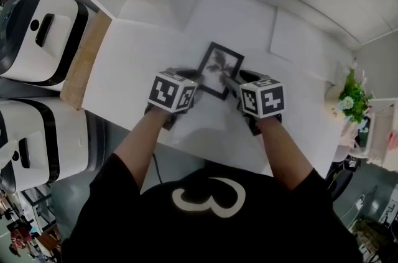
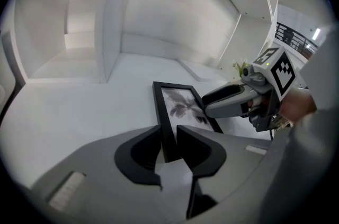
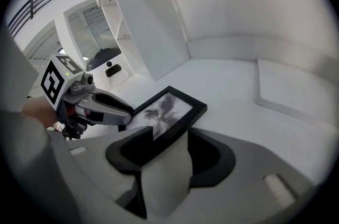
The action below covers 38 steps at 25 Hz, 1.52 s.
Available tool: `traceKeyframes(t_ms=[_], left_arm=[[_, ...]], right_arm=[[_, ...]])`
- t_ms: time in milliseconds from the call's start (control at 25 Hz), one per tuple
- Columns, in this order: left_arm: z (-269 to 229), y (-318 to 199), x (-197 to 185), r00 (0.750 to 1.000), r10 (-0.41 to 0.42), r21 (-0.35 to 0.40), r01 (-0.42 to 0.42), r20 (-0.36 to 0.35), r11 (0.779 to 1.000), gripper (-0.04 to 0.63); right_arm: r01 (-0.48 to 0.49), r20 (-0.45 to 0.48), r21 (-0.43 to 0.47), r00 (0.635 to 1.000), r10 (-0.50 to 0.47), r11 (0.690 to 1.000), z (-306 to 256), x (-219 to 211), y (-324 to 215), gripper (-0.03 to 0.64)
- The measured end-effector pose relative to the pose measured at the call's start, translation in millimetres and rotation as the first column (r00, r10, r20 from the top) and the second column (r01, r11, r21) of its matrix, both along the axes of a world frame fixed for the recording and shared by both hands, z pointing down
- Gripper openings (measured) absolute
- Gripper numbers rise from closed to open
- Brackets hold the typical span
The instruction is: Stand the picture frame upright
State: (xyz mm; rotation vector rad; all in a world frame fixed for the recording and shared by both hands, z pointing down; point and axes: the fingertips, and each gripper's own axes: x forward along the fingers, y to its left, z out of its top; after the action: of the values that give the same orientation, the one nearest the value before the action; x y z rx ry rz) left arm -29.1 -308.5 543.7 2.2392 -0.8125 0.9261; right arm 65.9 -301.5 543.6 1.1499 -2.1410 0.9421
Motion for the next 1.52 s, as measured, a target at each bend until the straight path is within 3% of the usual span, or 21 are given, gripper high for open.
traceKeyframes(t_ms=[320,960,1520], left_arm=[[1,27,3,1.0,-0.008,-0.044,0.007,-0.024,0.999,0.1],[0,83,0,0.999,-0.041,-0.067,0.041,0.004,0.997,0.104],[0,130,-2,0.999,-0.048,-0.077,0.047,-0.001,0.996,0.104]], right_arm=[[0.025,-0.003,0.005,1.0,-0.025,1.0,2,-4,8,0.193],[0.093,-0.084,0.027,0.992,-0.09,0.995,1,-6,51,0.173],[0.099,-0.072,0.023,0.993,-0.097,0.995,1,-11,99,0.173]])
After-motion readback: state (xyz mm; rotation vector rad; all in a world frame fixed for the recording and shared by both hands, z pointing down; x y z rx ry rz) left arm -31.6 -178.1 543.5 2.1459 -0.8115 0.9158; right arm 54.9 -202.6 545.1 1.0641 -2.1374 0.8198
